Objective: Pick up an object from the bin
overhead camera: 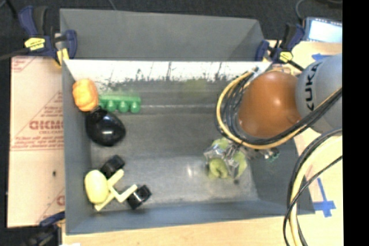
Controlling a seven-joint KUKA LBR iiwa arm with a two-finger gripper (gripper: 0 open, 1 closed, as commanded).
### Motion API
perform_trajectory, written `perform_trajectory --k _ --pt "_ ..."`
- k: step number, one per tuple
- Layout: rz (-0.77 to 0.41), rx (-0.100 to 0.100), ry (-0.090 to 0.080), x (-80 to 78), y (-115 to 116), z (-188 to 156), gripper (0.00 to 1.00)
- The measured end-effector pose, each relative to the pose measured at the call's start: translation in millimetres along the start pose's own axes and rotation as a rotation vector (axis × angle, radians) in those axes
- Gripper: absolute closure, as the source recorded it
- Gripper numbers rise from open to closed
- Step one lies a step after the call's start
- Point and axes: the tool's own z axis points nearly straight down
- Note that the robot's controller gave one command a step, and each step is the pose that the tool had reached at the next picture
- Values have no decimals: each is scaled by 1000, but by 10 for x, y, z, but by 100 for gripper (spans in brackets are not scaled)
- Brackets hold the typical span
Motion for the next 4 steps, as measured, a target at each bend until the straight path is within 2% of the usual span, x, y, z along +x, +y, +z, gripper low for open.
perform_trajectory --k 1,2,3,4 --pt "1 -1 0 -1 1 0 100" --pt "-40 0 -3 31 -8 -1101 100" --pt "-39 0 -3 30 -6 -1101 100" --pt "-27 1 -6 25 -19 -2050 100"
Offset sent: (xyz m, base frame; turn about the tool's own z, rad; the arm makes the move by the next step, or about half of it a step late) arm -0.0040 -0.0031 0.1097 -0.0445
